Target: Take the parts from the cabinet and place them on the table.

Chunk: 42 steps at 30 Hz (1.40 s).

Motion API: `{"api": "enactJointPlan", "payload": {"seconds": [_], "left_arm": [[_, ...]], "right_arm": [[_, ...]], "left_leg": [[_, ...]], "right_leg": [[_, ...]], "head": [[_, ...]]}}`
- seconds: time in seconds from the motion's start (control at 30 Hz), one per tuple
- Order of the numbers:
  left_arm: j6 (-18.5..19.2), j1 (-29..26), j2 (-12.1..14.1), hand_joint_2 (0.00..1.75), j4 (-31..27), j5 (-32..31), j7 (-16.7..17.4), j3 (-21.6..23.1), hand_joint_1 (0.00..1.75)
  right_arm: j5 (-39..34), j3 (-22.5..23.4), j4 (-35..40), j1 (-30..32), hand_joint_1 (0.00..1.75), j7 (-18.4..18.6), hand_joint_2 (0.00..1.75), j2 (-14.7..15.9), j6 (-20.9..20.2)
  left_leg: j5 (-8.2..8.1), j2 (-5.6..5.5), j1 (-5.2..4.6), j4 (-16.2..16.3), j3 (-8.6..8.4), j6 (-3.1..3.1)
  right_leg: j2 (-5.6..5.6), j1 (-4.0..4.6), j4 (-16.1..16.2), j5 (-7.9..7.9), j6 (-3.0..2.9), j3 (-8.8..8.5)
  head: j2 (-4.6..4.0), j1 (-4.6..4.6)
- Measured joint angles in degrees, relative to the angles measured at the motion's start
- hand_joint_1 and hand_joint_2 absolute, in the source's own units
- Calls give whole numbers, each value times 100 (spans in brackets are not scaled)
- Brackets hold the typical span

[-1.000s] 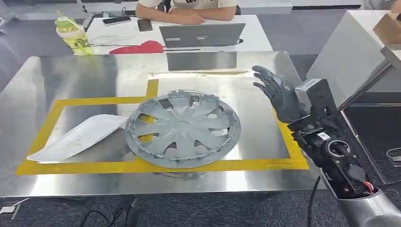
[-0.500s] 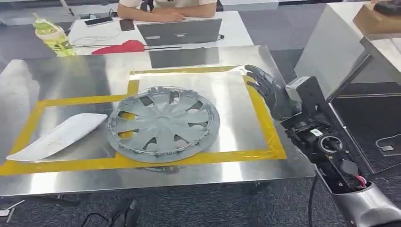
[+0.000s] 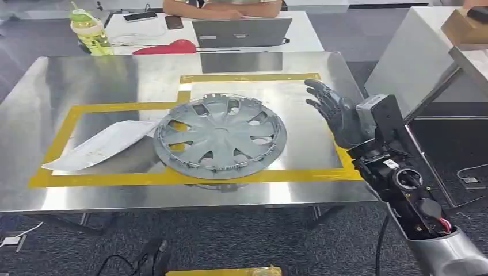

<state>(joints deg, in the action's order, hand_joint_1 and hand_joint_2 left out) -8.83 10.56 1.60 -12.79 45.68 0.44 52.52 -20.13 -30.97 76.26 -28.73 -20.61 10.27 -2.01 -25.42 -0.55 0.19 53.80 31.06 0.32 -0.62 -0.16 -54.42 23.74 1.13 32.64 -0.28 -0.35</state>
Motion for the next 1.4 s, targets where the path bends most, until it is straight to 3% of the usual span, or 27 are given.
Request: {"api": "enactJointPlan", "payload": {"seconds": [1.4], "left_arm": [[0,0,0,0,0,0,0,0,0]], "right_arm": [[0,0,0,0,0,0,0,0,0]], "left_leg": [[0,0,0,0,0,0]], "right_leg": [[0,0,0,0,0,0]], "head": [[0,0]]}}
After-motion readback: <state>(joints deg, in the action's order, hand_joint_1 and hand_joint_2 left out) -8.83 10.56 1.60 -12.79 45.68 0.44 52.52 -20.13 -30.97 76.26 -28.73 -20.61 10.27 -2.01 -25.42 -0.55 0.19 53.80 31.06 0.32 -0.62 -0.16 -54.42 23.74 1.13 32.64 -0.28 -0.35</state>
